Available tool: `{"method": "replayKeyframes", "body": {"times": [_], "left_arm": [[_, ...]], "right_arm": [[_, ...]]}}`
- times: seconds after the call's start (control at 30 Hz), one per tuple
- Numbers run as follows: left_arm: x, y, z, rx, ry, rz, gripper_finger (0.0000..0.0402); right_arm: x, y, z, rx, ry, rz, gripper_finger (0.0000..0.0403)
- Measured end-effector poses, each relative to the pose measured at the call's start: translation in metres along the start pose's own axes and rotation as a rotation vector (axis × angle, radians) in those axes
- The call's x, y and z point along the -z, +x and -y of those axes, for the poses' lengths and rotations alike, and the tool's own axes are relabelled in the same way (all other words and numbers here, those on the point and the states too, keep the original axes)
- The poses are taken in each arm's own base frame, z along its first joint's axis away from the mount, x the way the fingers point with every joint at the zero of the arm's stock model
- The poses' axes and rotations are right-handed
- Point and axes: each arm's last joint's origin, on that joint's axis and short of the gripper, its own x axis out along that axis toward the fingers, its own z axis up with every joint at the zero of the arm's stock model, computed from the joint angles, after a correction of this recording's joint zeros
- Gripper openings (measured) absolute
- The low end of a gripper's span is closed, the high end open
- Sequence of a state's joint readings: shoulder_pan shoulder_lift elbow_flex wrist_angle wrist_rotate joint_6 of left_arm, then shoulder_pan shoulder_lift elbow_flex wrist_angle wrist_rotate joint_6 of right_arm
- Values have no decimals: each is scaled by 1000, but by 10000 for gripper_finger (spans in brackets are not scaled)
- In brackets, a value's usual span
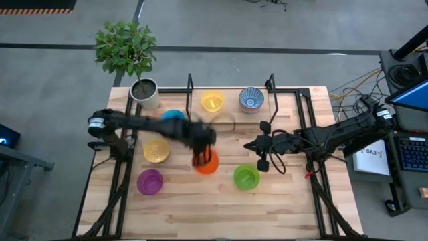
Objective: Place and stack bowls onto a shelf
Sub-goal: Stack the orange bowl on top of the yellow bowl on the shelf
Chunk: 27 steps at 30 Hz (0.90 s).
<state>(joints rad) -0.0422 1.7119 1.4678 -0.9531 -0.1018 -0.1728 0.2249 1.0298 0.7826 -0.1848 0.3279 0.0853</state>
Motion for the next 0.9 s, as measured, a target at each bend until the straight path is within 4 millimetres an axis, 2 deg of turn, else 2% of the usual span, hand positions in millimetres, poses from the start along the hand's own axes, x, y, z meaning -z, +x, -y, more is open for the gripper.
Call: {"method": "replayKeyframes", "body": {"times": [0.17,0.3,0.4,0.57,0.67,0.9], "left_arm": [[-36,-39,-81,-105,-109,137,0],[-46,-58,-145,-192,-225,207,0],[-47,-60,-180,-236,-296,217,0],[-51,-50,-215,-266,-366,198,0],[-54,-37,-232,-272,-399,147,0],[-63,-3,-249,-271,-460,4,0]], "right_arm": [[0,-5,0,-27,0,-1,9],[0,-6,0,-28,1,-3,9],[0,-5,0,-28,-6,-3,9],[0,-5,0,-28,-11,-3,9],[0,-5,0,-28,-12,-7,9],[2,-5,0,-26,-10,-27,9]]}}
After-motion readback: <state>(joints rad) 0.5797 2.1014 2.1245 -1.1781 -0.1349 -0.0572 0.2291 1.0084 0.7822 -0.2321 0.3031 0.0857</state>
